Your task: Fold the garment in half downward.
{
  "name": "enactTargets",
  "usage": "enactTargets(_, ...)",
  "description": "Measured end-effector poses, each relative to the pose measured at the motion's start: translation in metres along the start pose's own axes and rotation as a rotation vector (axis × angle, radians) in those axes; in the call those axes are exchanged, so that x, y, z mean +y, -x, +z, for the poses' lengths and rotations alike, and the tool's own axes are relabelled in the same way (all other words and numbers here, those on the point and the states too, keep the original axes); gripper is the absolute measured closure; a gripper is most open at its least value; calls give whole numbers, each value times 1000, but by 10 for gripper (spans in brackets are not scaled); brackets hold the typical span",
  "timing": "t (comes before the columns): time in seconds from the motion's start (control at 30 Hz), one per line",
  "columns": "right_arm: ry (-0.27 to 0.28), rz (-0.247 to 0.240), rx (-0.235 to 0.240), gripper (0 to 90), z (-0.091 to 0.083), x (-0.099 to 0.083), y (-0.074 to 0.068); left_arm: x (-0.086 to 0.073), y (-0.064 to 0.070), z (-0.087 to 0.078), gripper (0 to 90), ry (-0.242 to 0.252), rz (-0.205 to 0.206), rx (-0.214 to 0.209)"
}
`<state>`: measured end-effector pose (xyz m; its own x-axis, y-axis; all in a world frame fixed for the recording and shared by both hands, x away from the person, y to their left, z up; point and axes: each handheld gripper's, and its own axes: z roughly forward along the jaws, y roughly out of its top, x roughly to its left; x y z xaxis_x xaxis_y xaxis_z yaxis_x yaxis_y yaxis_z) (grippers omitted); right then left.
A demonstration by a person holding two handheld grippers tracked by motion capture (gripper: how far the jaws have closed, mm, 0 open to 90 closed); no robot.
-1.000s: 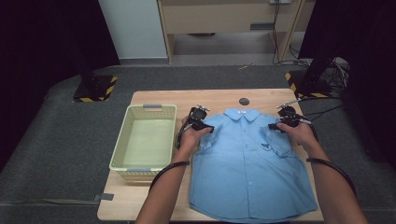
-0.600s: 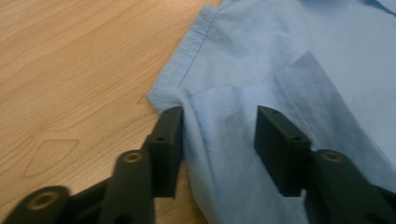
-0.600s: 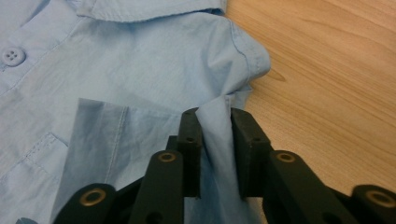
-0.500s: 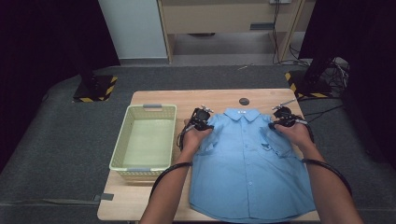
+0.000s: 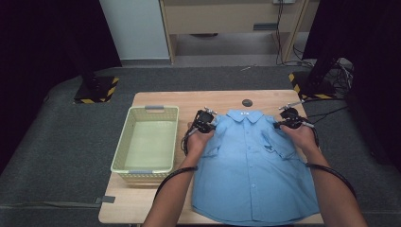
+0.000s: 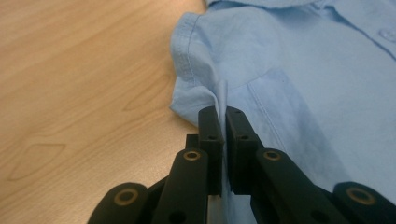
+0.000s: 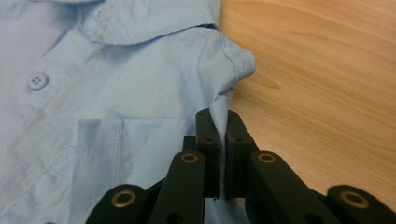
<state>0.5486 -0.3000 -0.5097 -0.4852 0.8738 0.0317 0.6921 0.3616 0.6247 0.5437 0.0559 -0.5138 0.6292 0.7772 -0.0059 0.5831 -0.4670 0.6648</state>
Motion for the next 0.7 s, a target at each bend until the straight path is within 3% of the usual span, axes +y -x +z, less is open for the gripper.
enactTargets(0.57,104,-41,-4,878,-46,8,-5,17,11,-34,871,94,17,50)
enactTargets(0.7,122,-31,-12,878,-58,7,-1,19,11,-41,872,112,23,55)
